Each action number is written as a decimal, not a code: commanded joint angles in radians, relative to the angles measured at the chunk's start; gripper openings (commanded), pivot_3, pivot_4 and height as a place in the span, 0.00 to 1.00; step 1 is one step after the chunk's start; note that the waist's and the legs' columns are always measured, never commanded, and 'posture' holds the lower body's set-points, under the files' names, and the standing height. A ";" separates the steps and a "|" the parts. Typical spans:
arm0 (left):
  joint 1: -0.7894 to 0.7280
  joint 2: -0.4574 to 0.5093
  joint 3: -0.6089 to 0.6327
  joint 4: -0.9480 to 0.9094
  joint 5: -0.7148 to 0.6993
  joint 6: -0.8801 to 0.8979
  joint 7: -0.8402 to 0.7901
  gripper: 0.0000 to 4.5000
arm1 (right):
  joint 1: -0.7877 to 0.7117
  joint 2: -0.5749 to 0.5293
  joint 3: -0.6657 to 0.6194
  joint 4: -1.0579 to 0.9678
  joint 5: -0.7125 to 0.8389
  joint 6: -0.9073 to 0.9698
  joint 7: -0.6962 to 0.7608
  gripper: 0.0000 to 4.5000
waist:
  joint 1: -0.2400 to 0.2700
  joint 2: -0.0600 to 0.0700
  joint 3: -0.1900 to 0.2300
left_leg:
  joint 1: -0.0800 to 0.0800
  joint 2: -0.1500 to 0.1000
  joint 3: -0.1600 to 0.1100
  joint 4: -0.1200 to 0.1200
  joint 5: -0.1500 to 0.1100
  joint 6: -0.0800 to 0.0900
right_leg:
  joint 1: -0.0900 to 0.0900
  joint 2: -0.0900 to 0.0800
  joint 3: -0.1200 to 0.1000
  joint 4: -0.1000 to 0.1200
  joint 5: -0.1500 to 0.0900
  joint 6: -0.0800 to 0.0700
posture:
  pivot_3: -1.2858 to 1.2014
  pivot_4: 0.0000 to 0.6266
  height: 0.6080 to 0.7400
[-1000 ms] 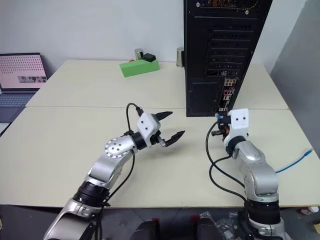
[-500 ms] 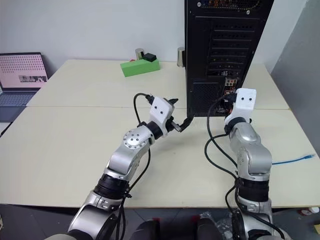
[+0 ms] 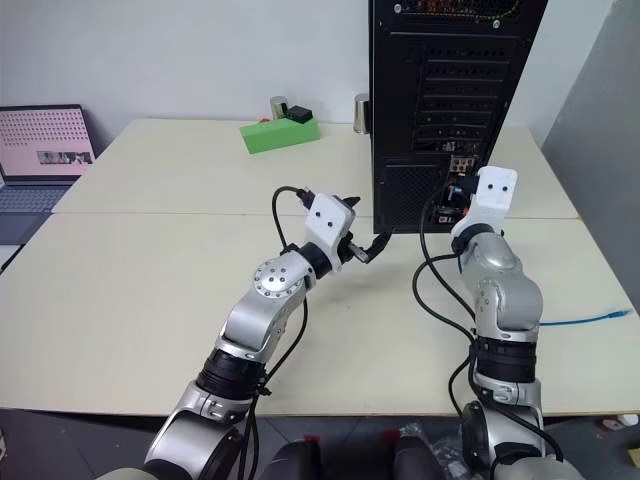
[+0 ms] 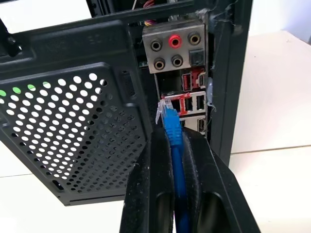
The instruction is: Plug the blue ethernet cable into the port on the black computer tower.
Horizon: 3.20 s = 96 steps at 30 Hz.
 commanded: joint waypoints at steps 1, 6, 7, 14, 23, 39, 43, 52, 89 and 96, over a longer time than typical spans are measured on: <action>-0.004 -0.019 -0.003 -0.056 0.011 0.001 0.012 1.00 | -0.038 -0.007 -0.001 0.002 0.006 -0.037 0.010 0.00 | 0.000 0.000 0.000 | 0.000 0.000 0.000 0.000 0.000 0.000 | 0.000 0.000 0.000 0.000 0.000 0.000 | 0.52 0.24 1.00; 0.002 -0.018 -0.001 -0.064 0.015 0.008 0.007 1.00 | -0.041 -0.008 0.000 0.024 0.001 -0.053 0.010 0.00 | 0.000 0.000 0.000 | 0.000 0.000 0.000 0.000 0.000 0.000 | 0.000 0.000 0.000 0.000 0.000 0.000 | 0.52 0.24 1.00; 0.004 -0.017 0.000 -0.065 0.016 0.009 0.006 1.00 | -0.040 -0.010 0.001 0.028 -0.001 -0.057 0.011 0.00 | 0.000 0.000 0.000 | 0.000 0.000 0.000 0.000 0.000 0.000 | 0.000 0.000 0.000 0.000 0.000 0.000 | 0.52 0.24 1.00; 0.007 -0.013 0.001 -0.069 0.021 0.015 0.001 1.00 | -0.044 -0.020 0.005 0.050 -0.012 -0.077 0.016 0.00 | 0.000 0.000 0.000 | 0.000 0.000 0.000 0.000 0.000 0.000 | 0.000 0.000 0.000 0.000 0.000 0.000 | 0.52 0.24 1.00; 0.013 -0.008 -0.001 -0.071 0.029 0.013 -0.005 1.00 | -0.055 -0.026 0.005 0.092 -0.018 -0.107 0.023 0.00 | 0.000 0.000 0.000 | 0.000 0.000 0.000 0.000 0.000 0.000 | 0.000 0.000 0.000 0.000 0.000 0.000 | 0.52 0.24 1.00; 0.018 -0.004 -0.006 -0.071 0.039 0.004 -0.010 1.00 | -0.059 -0.053 0.019 0.125 -0.036 -0.153 0.021 0.00 | -0.001 0.000 0.000 | 0.000 0.000 0.000 0.000 0.000 0.000 | 0.000 0.000 0.000 0.000 0.000 0.000 | 0.52 0.24 1.00; 0.020 -0.004 -0.007 -0.074 0.043 0.002 -0.012 1.00 | -0.055 -0.065 0.030 0.121 -0.049 -0.155 0.019 0.00 | -0.001 0.000 0.000 | 0.000 0.000 0.000 0.000 0.000 0.000 | 0.000 0.000 0.001 0.000 0.000 0.000 | 0.52 0.24 1.00; 0.023 -0.004 -0.008 -0.076 0.047 0.000 -0.015 1.00 | -0.054 -0.070 0.036 0.115 -0.062 -0.152 0.017 0.00 | -0.001 0.000 0.000 | 0.000 0.000 0.000 0.000 0.000 0.000 | 0.000 0.000 0.001 0.000 0.000 0.000 | 0.52 0.24 1.00; 0.041 -0.002 -0.017 -0.102 0.048 0.004 -0.026 1.00 | -0.102 -0.033 0.040 0.172 -0.061 -0.172 -0.020 0.00 | -0.003 0.000 0.000 | -0.001 0.000 0.001 -0.001 0.000 0.000 | -0.001 0.000 0.001 -0.001 0.000 0.000 | 0.52 0.24 1.00; 0.041 -0.006 -0.017 -0.106 0.045 0.005 -0.026 1.00 | -0.120 -0.028 0.043 0.202 -0.064 -0.186 -0.026 0.00 | -0.007 0.000 0.000 | -0.001 0.000 0.001 -0.001 0.000 0.000 | -0.001 0.000 0.001 0.000 0.000 0.000 | 0.52 0.24 1.00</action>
